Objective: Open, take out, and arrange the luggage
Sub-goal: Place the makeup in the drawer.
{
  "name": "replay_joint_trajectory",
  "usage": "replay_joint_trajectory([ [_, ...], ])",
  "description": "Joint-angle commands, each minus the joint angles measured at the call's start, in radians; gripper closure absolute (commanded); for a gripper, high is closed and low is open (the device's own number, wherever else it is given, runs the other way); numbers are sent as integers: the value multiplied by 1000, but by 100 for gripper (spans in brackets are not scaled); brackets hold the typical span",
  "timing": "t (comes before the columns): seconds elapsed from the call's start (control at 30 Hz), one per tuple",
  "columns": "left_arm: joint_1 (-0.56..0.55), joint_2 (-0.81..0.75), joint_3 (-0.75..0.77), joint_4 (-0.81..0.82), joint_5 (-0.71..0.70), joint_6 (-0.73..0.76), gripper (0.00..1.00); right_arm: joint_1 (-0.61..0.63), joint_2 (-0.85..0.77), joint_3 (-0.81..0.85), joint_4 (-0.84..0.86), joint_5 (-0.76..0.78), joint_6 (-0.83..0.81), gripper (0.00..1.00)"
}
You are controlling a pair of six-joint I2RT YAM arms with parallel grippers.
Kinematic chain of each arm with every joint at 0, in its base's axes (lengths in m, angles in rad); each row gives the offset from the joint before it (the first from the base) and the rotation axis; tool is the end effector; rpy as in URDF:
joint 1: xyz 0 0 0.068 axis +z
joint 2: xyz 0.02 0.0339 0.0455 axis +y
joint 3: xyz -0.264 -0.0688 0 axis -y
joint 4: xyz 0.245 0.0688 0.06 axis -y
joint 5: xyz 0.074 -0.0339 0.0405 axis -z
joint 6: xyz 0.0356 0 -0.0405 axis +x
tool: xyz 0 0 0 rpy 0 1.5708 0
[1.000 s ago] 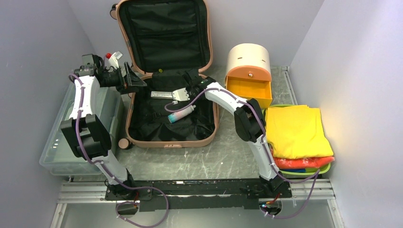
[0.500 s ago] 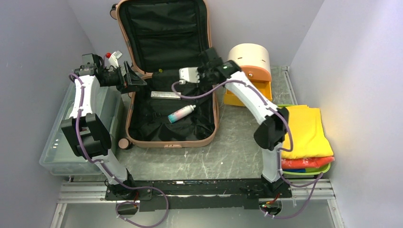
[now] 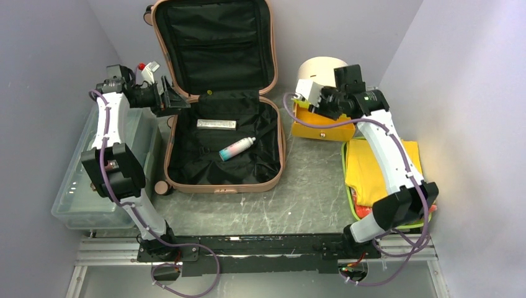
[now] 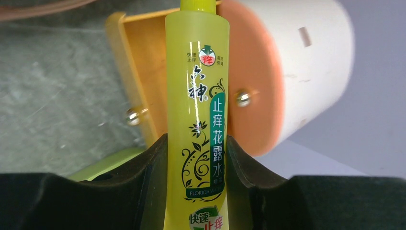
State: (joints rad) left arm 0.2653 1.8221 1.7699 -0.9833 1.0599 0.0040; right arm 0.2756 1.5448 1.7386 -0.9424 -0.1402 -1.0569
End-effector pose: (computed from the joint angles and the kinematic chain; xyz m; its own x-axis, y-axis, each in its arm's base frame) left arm 0.3749 0.0697 0.3377 -0.8288 -0.2232 -0.5131 0.3045 0.5894 -0.7482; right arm 0.3085 0.0924 0.4091 -0.0015 -0.8965 -0.4430 -0.7512 0.2934 -0.5913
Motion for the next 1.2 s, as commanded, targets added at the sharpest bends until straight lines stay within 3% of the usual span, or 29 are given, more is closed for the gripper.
replay_joint_trajectory([
  [0.0,2,38,88,-29,33,63,0,-43,-91,-134,73,-77,-39,100],
  [0.17,-24,105,195,-60,-64,85,1,-88,-90,-202,114,-79,-26,100],
  [0.37,-43,173,300,-89,-52,106,1,-126,-28,-224,127,-75,-45,100],
  [0.83,-92,294,445,-83,-116,133,1,-153,155,-132,177,-95,-71,100],
  [0.9,-98,303,457,-85,-120,136,0,-153,182,-103,172,-94,-68,94],
  [1.03,-108,310,456,-100,-109,164,1,-153,218,-68,165,-91,-70,66],
  [1.17,-110,336,474,-98,-140,165,1,-153,235,-47,153,-93,-71,49],
])
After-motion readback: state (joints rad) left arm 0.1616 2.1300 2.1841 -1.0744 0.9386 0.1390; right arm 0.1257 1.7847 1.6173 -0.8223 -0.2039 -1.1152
